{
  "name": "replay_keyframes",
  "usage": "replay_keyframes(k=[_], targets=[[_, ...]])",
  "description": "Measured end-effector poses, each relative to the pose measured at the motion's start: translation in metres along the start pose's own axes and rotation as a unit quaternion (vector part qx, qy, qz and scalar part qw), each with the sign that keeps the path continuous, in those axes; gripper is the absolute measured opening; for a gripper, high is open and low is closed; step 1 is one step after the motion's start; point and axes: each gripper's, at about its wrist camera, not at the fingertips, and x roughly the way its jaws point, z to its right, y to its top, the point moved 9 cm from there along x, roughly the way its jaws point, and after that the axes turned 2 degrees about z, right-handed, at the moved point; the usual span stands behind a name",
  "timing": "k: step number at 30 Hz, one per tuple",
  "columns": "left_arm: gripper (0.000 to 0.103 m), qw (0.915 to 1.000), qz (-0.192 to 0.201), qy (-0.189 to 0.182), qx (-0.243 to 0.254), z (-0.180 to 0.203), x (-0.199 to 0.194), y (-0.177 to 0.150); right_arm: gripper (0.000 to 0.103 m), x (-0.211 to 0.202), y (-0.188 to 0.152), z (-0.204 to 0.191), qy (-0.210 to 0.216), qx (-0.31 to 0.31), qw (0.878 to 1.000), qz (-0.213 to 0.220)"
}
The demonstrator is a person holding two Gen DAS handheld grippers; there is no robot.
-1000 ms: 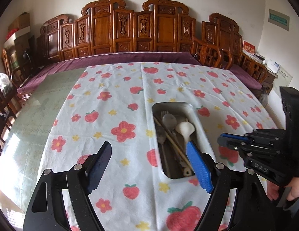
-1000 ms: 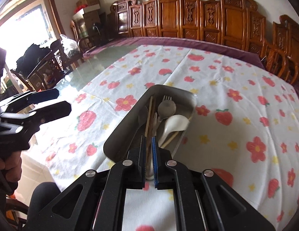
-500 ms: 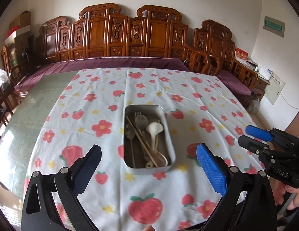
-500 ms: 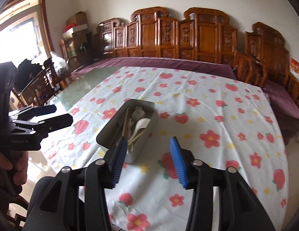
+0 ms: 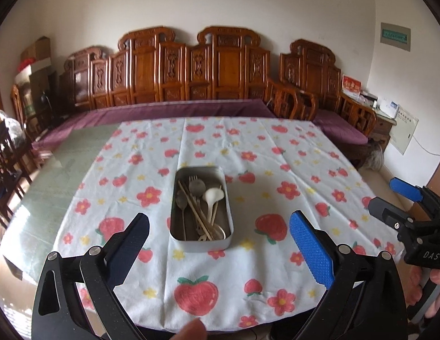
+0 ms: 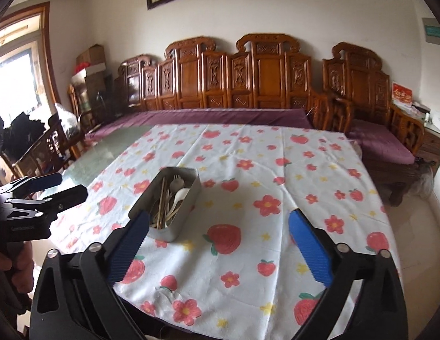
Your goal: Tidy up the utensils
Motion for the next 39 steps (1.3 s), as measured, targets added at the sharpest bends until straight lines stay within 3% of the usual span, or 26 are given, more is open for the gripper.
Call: replay_keyframes(k=[17,29,39], targets=[[0.095,0.9984,0.056,0.005,0.005,0.02,-0.062,0.035,0.101,-0.077,0.047,-0.012,-0.017,0.001,0.996,0.084],[0.095,0.992,0.125,0.002,0.011,0.037,-0.121,0.062,0.101,-0.126,0.072,-0.014,-0.031,-0.006,0.989,0.141],[0.095,0.991,0.133,0.004,0.017,0.044,-0.134,0.061,0.101,-0.137,0.075,-0.014,-0.027,-0.001,0.988,0.15]])
